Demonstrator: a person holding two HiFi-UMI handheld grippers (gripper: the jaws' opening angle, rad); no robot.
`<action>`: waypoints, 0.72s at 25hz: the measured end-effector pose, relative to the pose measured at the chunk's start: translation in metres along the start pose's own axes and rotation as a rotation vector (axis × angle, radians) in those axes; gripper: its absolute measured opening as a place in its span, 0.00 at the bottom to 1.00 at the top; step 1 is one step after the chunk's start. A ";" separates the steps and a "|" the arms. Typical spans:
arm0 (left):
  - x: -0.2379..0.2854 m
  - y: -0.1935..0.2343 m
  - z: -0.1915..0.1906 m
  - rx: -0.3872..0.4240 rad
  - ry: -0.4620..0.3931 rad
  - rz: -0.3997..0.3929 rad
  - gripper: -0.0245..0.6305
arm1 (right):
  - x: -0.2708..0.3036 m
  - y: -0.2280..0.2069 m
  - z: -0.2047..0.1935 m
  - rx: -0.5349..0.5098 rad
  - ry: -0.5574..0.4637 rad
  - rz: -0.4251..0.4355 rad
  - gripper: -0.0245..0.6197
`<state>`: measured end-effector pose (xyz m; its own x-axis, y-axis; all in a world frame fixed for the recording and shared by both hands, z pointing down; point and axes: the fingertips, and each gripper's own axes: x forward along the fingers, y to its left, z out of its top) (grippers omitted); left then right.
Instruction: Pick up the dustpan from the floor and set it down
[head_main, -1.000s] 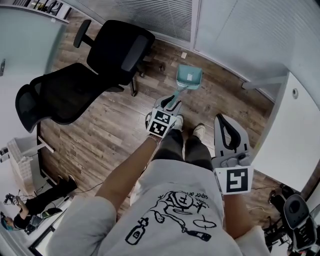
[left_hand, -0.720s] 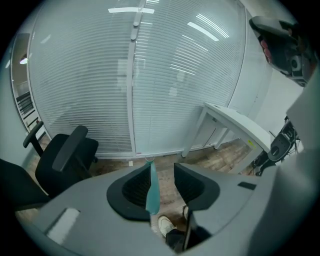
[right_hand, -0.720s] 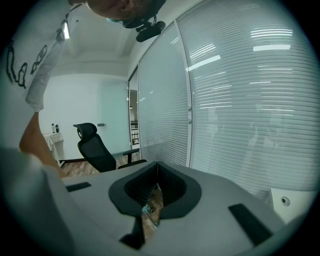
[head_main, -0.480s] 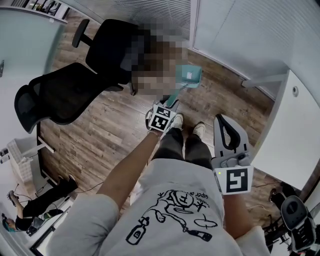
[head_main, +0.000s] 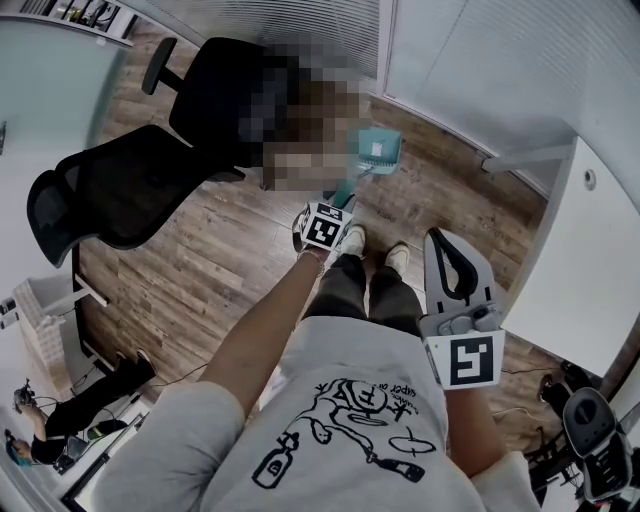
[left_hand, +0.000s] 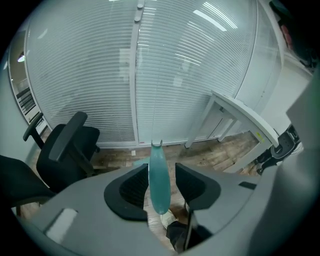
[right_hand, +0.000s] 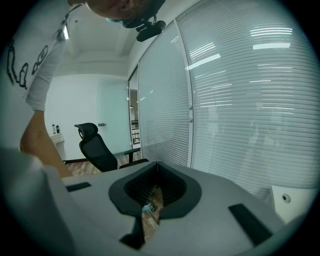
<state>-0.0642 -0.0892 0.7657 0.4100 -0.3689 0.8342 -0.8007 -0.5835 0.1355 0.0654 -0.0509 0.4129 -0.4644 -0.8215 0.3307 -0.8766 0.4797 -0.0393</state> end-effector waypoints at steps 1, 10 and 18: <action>0.002 0.000 -0.001 0.001 0.006 -0.001 0.28 | 0.000 0.001 -0.001 0.012 0.007 -0.002 0.04; 0.021 0.004 -0.010 0.013 0.073 0.003 0.29 | -0.003 0.001 -0.007 0.031 0.014 -0.011 0.04; 0.030 0.006 -0.013 0.018 0.084 0.004 0.29 | -0.004 0.001 -0.013 0.027 0.026 -0.012 0.04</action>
<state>-0.0623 -0.0947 0.7983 0.3683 -0.3092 0.8768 -0.7938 -0.5956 0.1234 0.0681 -0.0431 0.4240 -0.4511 -0.8187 0.3554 -0.8852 0.4613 -0.0608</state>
